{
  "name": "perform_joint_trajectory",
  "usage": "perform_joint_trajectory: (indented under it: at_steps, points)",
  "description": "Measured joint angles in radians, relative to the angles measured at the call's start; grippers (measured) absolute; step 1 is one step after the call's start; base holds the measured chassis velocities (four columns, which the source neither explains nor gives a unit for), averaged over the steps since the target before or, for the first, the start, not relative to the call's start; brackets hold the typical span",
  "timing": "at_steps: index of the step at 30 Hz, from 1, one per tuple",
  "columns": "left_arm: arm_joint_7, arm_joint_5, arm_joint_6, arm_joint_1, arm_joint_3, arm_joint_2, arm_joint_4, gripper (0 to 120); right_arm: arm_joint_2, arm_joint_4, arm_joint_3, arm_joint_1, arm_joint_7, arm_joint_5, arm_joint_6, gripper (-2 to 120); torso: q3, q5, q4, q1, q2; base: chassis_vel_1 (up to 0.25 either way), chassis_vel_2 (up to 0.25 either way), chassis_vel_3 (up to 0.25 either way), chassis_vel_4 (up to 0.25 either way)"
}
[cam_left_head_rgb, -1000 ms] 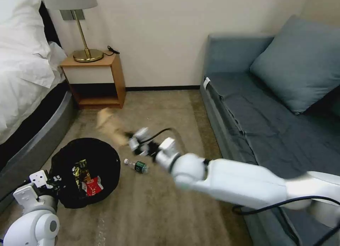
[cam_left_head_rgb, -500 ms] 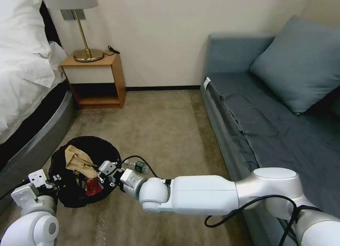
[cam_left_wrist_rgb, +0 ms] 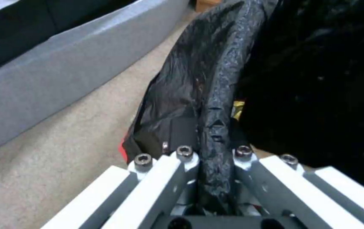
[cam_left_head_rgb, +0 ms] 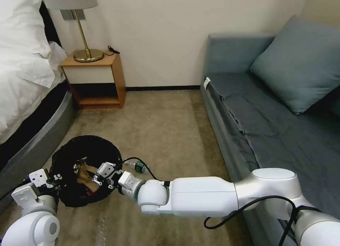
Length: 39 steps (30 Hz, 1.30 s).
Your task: Pick up the trash bin, then pick up the garbage on the floor and place it into the trash bin.
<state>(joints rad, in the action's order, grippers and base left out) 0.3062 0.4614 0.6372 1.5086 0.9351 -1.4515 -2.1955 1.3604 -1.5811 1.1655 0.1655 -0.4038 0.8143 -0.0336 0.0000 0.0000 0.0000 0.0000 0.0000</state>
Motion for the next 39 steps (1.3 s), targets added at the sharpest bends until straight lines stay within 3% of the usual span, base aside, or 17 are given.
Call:
perform_joint_trajectory:
  at_steps: [3,4,8,10,12,15,16,19,23,25,27,28,31,32,35,39]
  points:
    - [0.000,0.000,0.001,-0.002,-0.002,0.000,0.001,2,-0.003,-0.011,-0.010,0.002,-0.006,0.002,0.002,61,0.000,0.0000,0.0000,0.000,0.000,0.000,0.000,0.000,0.000]
    - [0.000,0.000,0.002,-0.006,-0.001,0.001,0.004,2,-0.007,-0.030,-0.036,0.005,-0.018,0.002,0.002,69,0.000,0.0000,0.0001,0.000,0.000,0.000,0.000,0.000,0.000]
    - [0.000,0.006,0.004,-0.015,0.005,0.006,0.012,2,-0.035,-0.092,-0.127,0.009,-0.035,0.013,0.017,82,0.000,0.0001,0.0002,0.000,0.000,0.000,0.000,0.000,0.000]
    - [0.003,0.018,0.007,-0.025,0.017,0.011,0.018,2,-0.084,-0.158,-0.221,0.016,-0.055,0.020,0.042,92,0.000,0.0002,0.0002,0.000,0.000,0.000,0.000,0.000,0.000]
    - [0.003,0.021,0.008,-0.026,0.020,0.012,0.020,2,-0.105,-0.177,-0.251,0.023,-0.062,0.018,0.053,95,0.000,0.0002,0.0003,0.000,0.000,0.000,0.000,0.000,0.000]
    - [0.004,0.025,0.010,-0.028,0.023,0.015,0.023,2,-0.236,-0.265,-0.384,0.096,-0.099,-0.003,0.081,99,0.000,0.0003,0.0002,0.000,0.000,0.000,0.000,0.000,0.000]
    - [0.004,0.025,0.010,-0.028,0.023,0.015,0.023,2,-0.236,-0.265,-0.384,0.096,-0.099,-0.003,0.081,99,0.000,0.0003,0.0002,0.000,0.000,0.000,0.000,0.000,0.000]
    - [0.005,0.026,0.010,-0.028,0.018,0.016,0.029,2,-0.365,-0.367,-0.574,0.269,-0.134,-0.049,0.109,100,0.000,0.0007,-0.0008,0.000,0.000,0.000,0.000,0.000,0.000]
    - [0.004,0.025,0.010,-0.028,0.014,0.015,0.035,2,-0.405,-0.433,-0.703,0.369,-0.162,-0.082,0.138,100,0.000,0.0005,-0.0002,0.000,0.000,0.000,0.000,0.000,0.000]
    - [0.004,0.022,0.007,-0.029,0.009,0.012,0.044,2,-0.437,-0.519,-0.876,0.538,-0.207,-0.148,0.177,100,0.000,0.0004,0.0003,0.000,0.000,0.000,0.000,0.000,0.000]
    - [0.004,0.020,0.005,-0.032,0.005,0.010,0.047,2,-0.442,-0.556,-0.989,0.678,-0.220,-0.218,0.186,100,0.000,0.0004,-0.0001,0.000,0.000,0.000,0.000,0.000,0.000]
    - [0.004,0.020,0.005,-0.032,0.005,0.010,0.047,2,-0.442,-0.556,-0.989,0.678,-0.220,-0.218,0.186,100,0.000,0.0004,-0.0001,0.000,0.000,0.000,0.000,0.000,0.000]
    - [0.002,0.020,0.003,-0.039,0.001,0.010,0.052,2,-0.420,-0.623,-1.188,0.883,-0.218,-0.327,0.188,100,0.000,0.0001,-0.0002,0.000,0.000,0.000,0.000,0.000,0.000]
    - [0.002,0.020,0.003,-0.039,0.001,0.010,0.052,2,-0.420,-0.623,-1.188,0.883,-0.218,-0.327,0.188,100,0.000,0.0001,-0.0002,0.000,0.000,0.000,0.000,0.000,0.000]
    - [0.001,0.020,0.000,-0.042,0.004,0.014,0.061,2,-0.369,-0.673,-1.307,1.078,-0.194,-0.461,0.170,100,0.000,0.0000,0.0000,0.000,0.000,0.000,0.000,0.000,0.000]
    - [0.000,0.022,-0.002,-0.044,0.007,0.018,0.063,2,-0.288,-0.685,-1.366,1.212,-0.155,-0.591,0.111,100,0.000,0.0000,-0.0003,0.000,0.000,0.000,0.000,0.000,0.000]
